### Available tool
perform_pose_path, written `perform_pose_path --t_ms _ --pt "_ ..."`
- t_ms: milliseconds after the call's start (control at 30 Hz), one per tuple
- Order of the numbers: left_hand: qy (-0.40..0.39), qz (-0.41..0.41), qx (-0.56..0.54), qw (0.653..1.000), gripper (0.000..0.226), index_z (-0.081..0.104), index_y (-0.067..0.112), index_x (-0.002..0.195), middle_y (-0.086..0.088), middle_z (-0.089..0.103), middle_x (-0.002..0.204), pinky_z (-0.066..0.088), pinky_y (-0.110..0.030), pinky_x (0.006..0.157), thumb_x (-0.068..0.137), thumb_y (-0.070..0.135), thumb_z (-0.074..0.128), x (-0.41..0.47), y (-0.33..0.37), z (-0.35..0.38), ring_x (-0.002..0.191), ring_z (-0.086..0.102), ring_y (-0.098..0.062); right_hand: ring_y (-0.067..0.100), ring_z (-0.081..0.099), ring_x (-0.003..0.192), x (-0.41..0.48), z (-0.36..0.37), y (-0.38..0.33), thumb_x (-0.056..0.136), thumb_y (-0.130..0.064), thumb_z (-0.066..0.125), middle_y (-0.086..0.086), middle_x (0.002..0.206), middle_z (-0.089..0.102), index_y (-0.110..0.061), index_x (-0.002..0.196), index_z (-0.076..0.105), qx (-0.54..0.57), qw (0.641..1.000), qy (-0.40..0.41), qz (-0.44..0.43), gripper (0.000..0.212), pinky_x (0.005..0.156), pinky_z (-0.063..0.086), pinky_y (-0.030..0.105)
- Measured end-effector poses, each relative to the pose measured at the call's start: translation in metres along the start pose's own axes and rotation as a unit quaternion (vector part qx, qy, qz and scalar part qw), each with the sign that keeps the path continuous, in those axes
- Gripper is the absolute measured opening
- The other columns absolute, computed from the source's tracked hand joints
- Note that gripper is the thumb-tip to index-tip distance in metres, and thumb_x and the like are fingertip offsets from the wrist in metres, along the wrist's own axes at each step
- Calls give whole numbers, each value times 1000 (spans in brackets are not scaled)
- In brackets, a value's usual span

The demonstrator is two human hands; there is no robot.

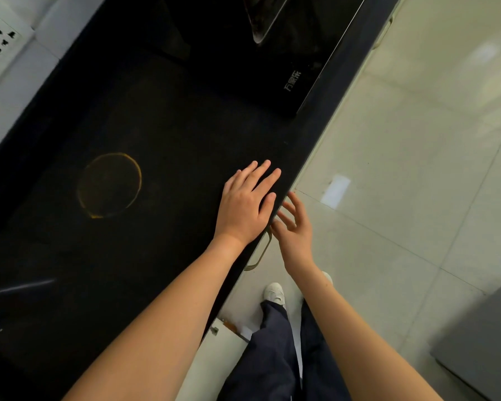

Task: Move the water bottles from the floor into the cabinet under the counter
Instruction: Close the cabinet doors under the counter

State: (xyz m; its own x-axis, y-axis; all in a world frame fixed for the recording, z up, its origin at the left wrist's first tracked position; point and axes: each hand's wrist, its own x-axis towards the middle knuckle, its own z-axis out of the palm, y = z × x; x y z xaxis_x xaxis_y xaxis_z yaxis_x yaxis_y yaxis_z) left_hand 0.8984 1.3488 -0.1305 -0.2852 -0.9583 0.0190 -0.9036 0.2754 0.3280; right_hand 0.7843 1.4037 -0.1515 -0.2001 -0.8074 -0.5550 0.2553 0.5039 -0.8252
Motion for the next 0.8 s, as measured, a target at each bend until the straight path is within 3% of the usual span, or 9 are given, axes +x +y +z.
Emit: perform_pose_path --t_ms 133,267,433,600,700,800 --pt "2 -1 -2 1000 45 45 28 146 1 41 154 23 -42 117 101 33 40 0 0 1 145 32 -20 14 60 119 1 3 0 91 5 64 -8 128 56 -42 130 46 7 1000 1 2 63 85 60 30" --pt "0 -2 0 1000 45 45 28 146 1 41 154 22 -41 117 101 33 40 0 0 0 145 31 -20 10 58 116 1 4 2 91 5 63 -9 131 55 -31 140 46 9 1000 2 -1 63 76 57 17" --pt "-4 1 2 1000 45 45 27 146 1 41 154 21 -40 117 101 34 38 0 0 0 145 31 -20 7 60 111 3 -1 1 91 5 64 -17 122 57 -30 138 47 -26 1000 -2 -17 62 82 58 20" --pt "-32 3 2 999 46 40 26 148 0 36 156 18 -41 119 102 31 39 0 2 -6 147 27 -21 12 61 114 -3 -12 -17 91 -2 67 -2 134 58 -22 141 52 -135 989 23 -55 56 94 55 25" --pt "-83 -7 -26 996 47 36 24 150 0 32 159 18 -42 122 103 28 41 0 10 -21 149 21 -20 11 55 119 -19 -27 -45 94 -7 64 -3 134 58 -22 140 53 -240 963 18 -124 49 101 49 28" --pt "-72 -19 -66 995 43 46 20 144 -1 48 148 30 -39 118 102 27 45 -7 20 -56 142 35 -18 14 52 125 -39 -40 -82 98 -14 60 0 135 58 -19 141 52 -366 902 -18 -228 45 105 41 23"
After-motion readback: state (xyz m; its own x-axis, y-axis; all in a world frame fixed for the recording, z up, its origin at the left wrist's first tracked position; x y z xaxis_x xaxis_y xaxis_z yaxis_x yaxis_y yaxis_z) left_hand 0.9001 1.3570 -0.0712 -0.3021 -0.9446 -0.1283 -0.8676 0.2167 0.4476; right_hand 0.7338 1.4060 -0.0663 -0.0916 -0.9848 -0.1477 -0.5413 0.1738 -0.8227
